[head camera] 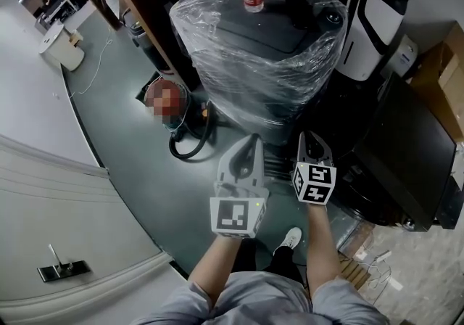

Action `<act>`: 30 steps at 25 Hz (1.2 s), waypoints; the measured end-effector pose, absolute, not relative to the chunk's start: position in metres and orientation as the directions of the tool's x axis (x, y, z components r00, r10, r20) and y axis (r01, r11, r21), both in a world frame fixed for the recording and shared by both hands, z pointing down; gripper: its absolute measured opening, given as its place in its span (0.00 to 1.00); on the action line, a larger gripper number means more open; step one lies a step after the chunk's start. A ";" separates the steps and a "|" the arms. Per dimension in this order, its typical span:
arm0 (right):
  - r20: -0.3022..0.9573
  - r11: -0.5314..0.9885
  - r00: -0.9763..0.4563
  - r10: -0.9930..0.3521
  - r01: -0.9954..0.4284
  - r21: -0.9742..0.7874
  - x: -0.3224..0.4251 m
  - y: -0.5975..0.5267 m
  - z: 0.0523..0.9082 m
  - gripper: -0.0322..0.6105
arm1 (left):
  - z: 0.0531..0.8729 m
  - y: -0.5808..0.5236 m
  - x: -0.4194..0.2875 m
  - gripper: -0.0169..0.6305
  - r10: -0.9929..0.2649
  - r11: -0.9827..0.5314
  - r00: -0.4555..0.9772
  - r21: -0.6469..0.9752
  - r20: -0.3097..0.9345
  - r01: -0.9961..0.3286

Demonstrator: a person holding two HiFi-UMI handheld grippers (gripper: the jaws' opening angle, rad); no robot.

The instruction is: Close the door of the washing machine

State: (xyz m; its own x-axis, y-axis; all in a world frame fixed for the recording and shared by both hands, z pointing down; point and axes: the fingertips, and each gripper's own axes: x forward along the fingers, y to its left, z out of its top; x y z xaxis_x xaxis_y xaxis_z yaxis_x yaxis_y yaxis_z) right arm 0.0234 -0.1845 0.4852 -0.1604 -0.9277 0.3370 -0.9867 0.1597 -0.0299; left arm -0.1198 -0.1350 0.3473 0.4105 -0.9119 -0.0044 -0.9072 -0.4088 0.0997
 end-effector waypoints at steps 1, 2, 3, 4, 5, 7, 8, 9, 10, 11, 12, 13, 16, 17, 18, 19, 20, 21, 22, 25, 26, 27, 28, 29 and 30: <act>0.357 0.158 -0.157 -0.921 -0.987 -0.028 0.023 -0.188 0.497 0.05 | 0.348 -0.135 -0.121 0.03 -0.912 -0.407 0.409 0.100 -0.002 -0.908; 0.380 0.158 -0.156 -0.912 -0.987 -0.026 0.022 -0.191 0.509 0.05 | 0.349 -0.135 -0.122 0.03 -0.913 -0.407 0.409 0.098 -0.002 -0.908; 0.406 0.160 -0.156 -0.901 -0.987 -0.025 0.021 -0.194 0.522 0.05 | 0.350 -0.135 -0.123 0.03 -0.913 -0.407 0.409 0.098 0.000 -0.908; 0.432 0.162 -0.156 -0.888 -0.987 -0.023 0.021 -0.197 0.535 0.07 | 0.351 -0.135 -0.123 0.03 -0.913 -0.406 0.408 0.100 0.003 -0.908; 0.457 0.164 -0.155 -0.876 -0.986 -0.020 0.021 -0.199 0.548 0.09 | 0.353 -0.135 -0.124 0.03 -0.913 -0.405 0.408 0.103 0.008 -0.909; 0.504 0.164 -0.144 -0.851 -0.987 -0.005 0.022 -0.202 0.574 0.10 | 0.356 -0.135 -0.125 0.03 -0.913 -0.404 0.408 0.105 0.015 -0.909; 0.528 0.163 -0.137 -0.838 -0.987 0.001 0.024 -0.203 0.587 0.10 | 0.356 -0.134 -0.125 0.03 -0.913 -0.405 0.409 0.103 0.016 -0.909; 0.552 0.162 -0.133 -0.823 -0.987 0.004 0.025 -0.203 0.599 0.10 | 0.358 -0.134 -0.126 0.03 -0.912 -0.406 0.409 0.100 0.018 -0.909; 0.575 0.164 -0.131 -0.808 -0.987 0.006 0.026 -0.203 0.612 0.10 | 0.359 -0.134 -0.127 0.03 -0.912 -0.405 0.409 0.099 0.020 -0.909; 0.596 0.167 -0.129 -0.793 -0.986 0.009 0.026 -0.202 0.624 0.10 | 0.361 -0.134 -0.128 0.03 -0.913 -0.404 0.408 0.100 0.024 -0.909; 0.614 0.171 -0.125 -0.779 -0.985 0.016 0.025 -0.202 0.635 0.10 | 0.362 -0.134 -0.130 0.03 -0.913 -0.401 0.406 0.102 0.029 -0.910; 0.630 0.174 -0.121 -0.767 -0.984 0.023 0.025 -0.203 0.645 0.10 | 0.363 -0.134 -0.131 0.03 -0.914 -0.399 0.404 0.105 0.033 -0.911; 0.673 0.168 -0.113 -0.731 -0.986 0.018 0.028 -0.204 0.671 0.10 | 0.364 -0.136 -0.134 0.03 -0.916 -0.394 0.400 0.111 0.035 -0.912; 0.686 0.164 -0.115 -0.719 -0.986 0.007 0.028 -0.203 0.679 0.11 | 0.364 -0.136 -0.135 0.03 -0.916 -0.393 0.399 0.107 0.034 -0.913; 0.699 0.163 -0.116 -0.706 -0.987 0.000 0.028 -0.203 0.686 0.11 | 0.365 -0.136 -0.136 0.03 -0.917 -0.392 0.398 0.104 0.036 -0.914; 0.711 0.164 -0.117 -0.693 -0.986 -0.001 0.027 -0.203 0.693 0.12 | 0.366 -0.136 -0.137 0.03 -0.918 -0.390 0.396 0.105 0.041 -0.915; 0.724 0.170 -0.117 -0.680 -0.986 0.001 0.026 -0.202 0.700 0.12 | 0.367 -0.136 -0.139 0.03 -0.918 -0.387 0.393 0.107 0.047 -0.916; 0.737 0.177 -0.117 -0.666 -0.984 0.004 0.025 -0.201 0.707 0.12 | 0.368 -0.136 -0.140 0.03 -0.919 -0.385 0.391 0.106 0.050 -0.917; 0.751 0.184 -0.116 -0.650 -0.983 0.007 0.025 -0.200 0.714 0.12 | 0.368 -0.135 -0.142 0.03 -0.919 -0.384 0.390 0.103 0.051 -0.918; 0.792 0.200 -0.110 -0.601 -0.980 0.016 0.025 -0.198 0.736 0.13 | 0.368 -0.136 -0.144 0.03 -0.919 -0.384 0.390 0.097 0.052 -0.918; 0.803 0.202 -0.106 -0.587 -0.979 0.018 0.027 -0.197 0.744 0.14 | 0.368 -0.136 -0.144 0.03 -0.919 -0.384 0.390 0.097 0.052 -0.918; 0.812 0.201 -0.103 -0.574 -0.979 0.018 0.029 -0.196 0.751 0.14 | 0.368 -0.136 -0.144 0.03 -0.919 -0.384 0.390 0.097 0.054 -0.918; 0.822 0.198 -0.103 -0.561 -0.980 0.013 0.030 -0.195 0.757 0.14 | 0.369 -0.135 -0.145 0.03 -0.919 -0.383 0.389 0.098 0.057 -0.919; 0.831 0.194 -0.104 -0.546 -0.981 0.005 0.030 -0.193 0.762 0.14 | 0.370 -0.135 -0.146 0.03 -0.919 -0.382 0.389 0.098 0.061 -0.919; 0.839 0.191 -0.107 -0.533 -0.982 -0.004 0.029 -0.191 0.766 0.15 | 0.371 -0.135 -0.147 0.03 -0.919 -0.381 0.388 0.097 0.064 -0.919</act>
